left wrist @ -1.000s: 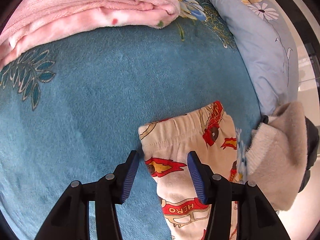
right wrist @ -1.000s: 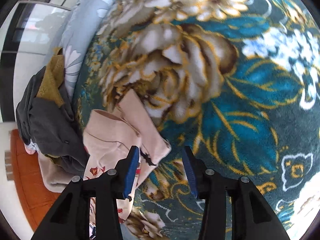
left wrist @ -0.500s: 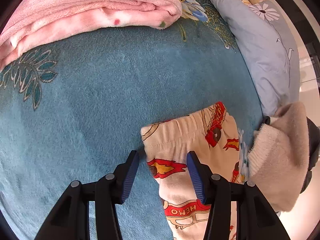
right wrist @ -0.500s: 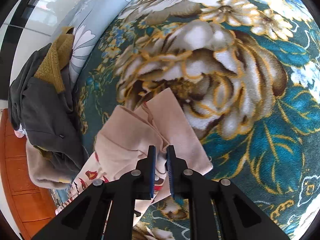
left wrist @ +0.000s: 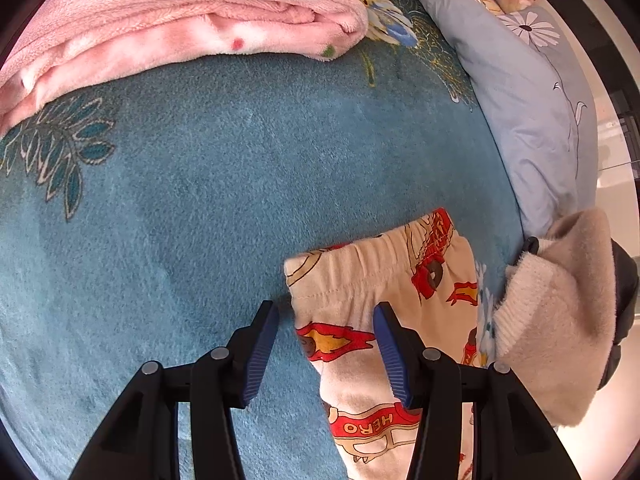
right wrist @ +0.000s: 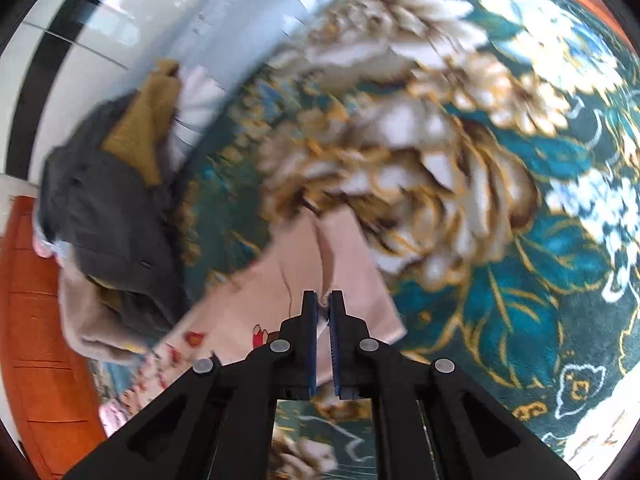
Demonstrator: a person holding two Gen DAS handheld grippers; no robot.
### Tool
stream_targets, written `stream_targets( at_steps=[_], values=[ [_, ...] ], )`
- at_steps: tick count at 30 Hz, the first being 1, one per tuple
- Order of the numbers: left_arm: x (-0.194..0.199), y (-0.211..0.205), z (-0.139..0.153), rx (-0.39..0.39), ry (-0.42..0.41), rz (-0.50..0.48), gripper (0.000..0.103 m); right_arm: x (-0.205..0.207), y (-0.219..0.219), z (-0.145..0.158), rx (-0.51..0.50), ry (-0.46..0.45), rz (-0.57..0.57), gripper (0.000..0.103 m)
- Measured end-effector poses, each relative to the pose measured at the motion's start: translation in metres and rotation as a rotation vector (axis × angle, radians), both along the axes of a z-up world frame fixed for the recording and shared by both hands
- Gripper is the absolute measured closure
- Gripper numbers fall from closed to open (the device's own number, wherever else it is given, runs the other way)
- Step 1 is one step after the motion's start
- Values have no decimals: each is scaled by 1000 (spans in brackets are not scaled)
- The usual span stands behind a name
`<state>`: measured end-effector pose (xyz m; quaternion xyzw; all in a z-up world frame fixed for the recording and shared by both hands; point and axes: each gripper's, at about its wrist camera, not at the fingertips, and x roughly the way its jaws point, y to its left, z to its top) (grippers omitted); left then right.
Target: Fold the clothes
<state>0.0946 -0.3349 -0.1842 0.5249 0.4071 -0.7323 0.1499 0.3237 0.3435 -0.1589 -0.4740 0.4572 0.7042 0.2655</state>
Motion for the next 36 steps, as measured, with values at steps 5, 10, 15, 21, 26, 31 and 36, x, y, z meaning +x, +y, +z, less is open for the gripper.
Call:
stream_targets(
  at_steps=[5, 10, 15, 21, 26, 31, 36],
  values=[
    [-5, 1, 0, -11, -6, -4, 50, 10, -5, -10, 26, -25, -8, 95],
    [-4, 0, -1, -2, 1, 21, 50, 7, -3, -12, 62, -39, 27, 85],
    [-4, -2, -2, 16, 6, 48, 50, 3, -5, -19, 62, -46, 36, 69],
    [-7, 2, -2, 14, -7, 55, 69, -8, -12, -20, 38, -50, 44, 73],
    [-6, 7, 13, -40, -19, 66, 88, -18, -19, -9, 61, -53, 74, 91],
    [-4, 11, 64, -48, 77, 20, 89, -23, -7, 42, 80, 72, 105, 93],
    [29, 3, 112, -21, 179, -24, 89, -4, 13, 98, 87, 202, 112, 95]
  ],
)
